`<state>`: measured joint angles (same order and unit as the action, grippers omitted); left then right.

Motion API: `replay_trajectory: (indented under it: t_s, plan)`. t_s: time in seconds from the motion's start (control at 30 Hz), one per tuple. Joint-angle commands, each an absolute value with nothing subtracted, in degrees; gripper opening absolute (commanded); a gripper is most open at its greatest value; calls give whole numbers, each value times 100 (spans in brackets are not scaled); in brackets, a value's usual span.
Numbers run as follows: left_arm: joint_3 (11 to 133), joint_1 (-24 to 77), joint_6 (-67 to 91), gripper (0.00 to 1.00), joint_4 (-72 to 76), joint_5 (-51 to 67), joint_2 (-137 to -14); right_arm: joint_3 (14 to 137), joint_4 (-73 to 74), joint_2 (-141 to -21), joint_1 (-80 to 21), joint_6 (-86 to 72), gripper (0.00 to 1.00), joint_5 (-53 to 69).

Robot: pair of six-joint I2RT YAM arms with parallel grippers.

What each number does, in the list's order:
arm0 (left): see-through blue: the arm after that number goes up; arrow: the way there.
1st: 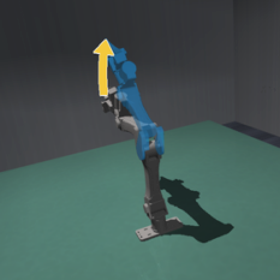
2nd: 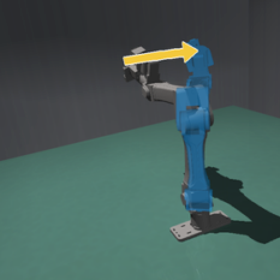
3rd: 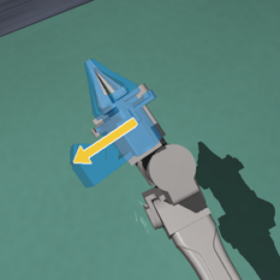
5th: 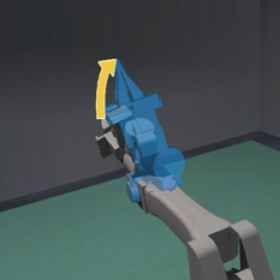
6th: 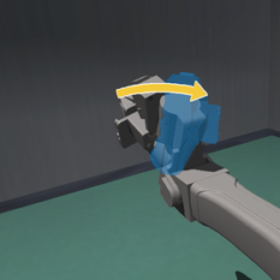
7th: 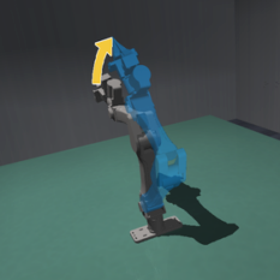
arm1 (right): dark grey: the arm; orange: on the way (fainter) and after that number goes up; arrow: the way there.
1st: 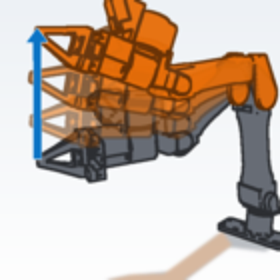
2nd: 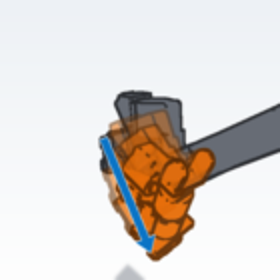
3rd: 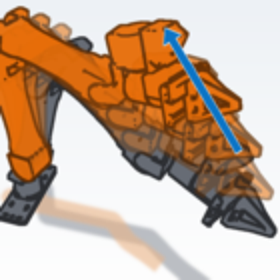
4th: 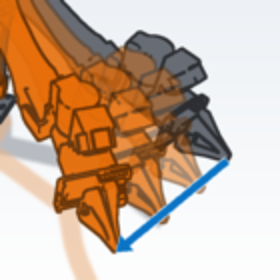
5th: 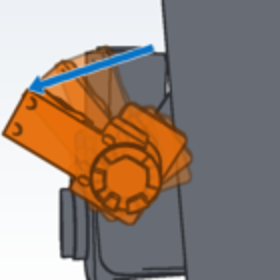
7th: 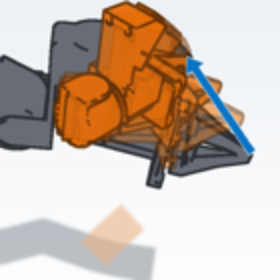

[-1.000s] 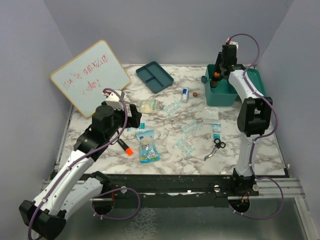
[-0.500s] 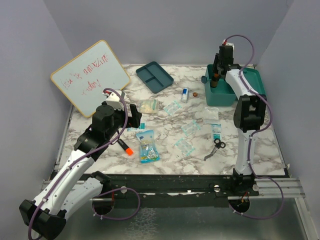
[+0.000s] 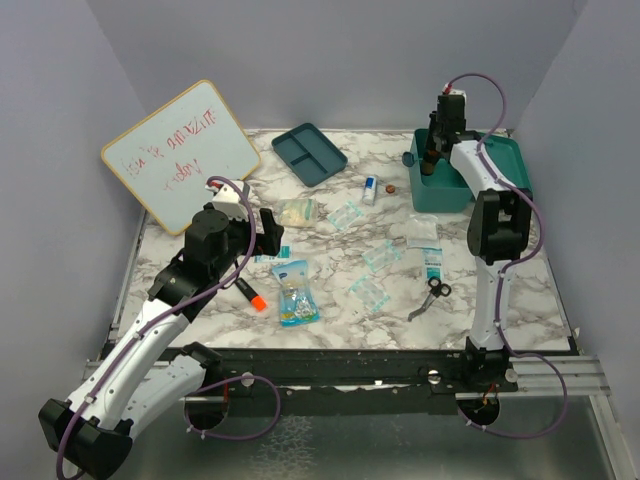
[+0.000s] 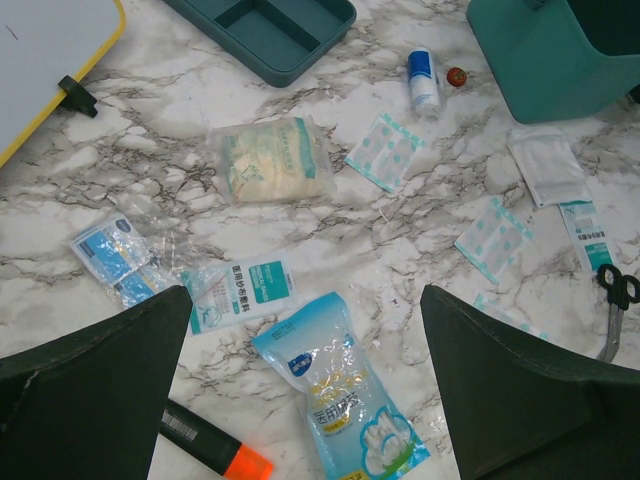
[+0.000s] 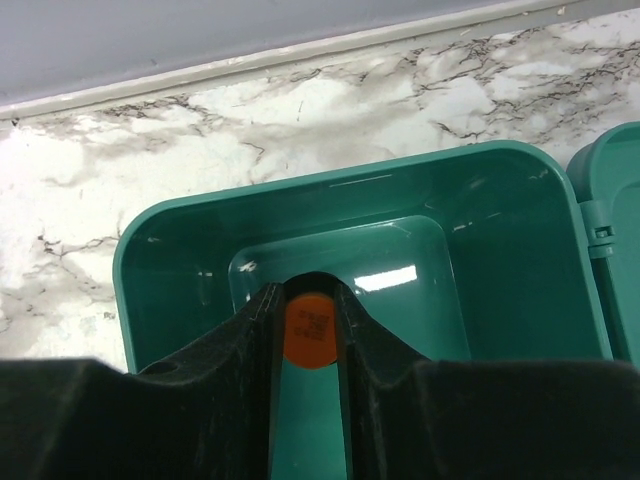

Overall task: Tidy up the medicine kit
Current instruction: Place the pill bottle in the medicine box, then pick up the pill bottle at the center of the board.

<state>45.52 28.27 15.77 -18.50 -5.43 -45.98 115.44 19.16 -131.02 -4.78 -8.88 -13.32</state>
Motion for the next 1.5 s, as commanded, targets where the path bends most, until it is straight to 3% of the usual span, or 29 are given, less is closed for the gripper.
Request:
replay_trajectory:
  t_s: [0.0, 0.6, 0.8, 1.13, 1.47]
  plan:
    - [4482, 2868, 1521, 99, -1780, -442, -4588, 11353, 2198, -13005, -439, -750, 31, -1214]
    - [4482, 2868, 1534, 99, -1780, -431, -4522, 9586, 1993, -11762, -445, -1017, 27, -1367]
    - [4482, 2870, 1560, 99, -1786, -467, -4528, 9752, 2228, -11413, -447, -1032, 29, -1334]
    - [4540, 2870, 1943, 99, -1974, -1095, -4781, 9305, 2590, -10471, -448, -1351, 36, -732]
    - [4327, 2865, 3466, 99, -2381, -2240, -5316, 7976, 2783, -8737, -464, -1965, 56, 394]
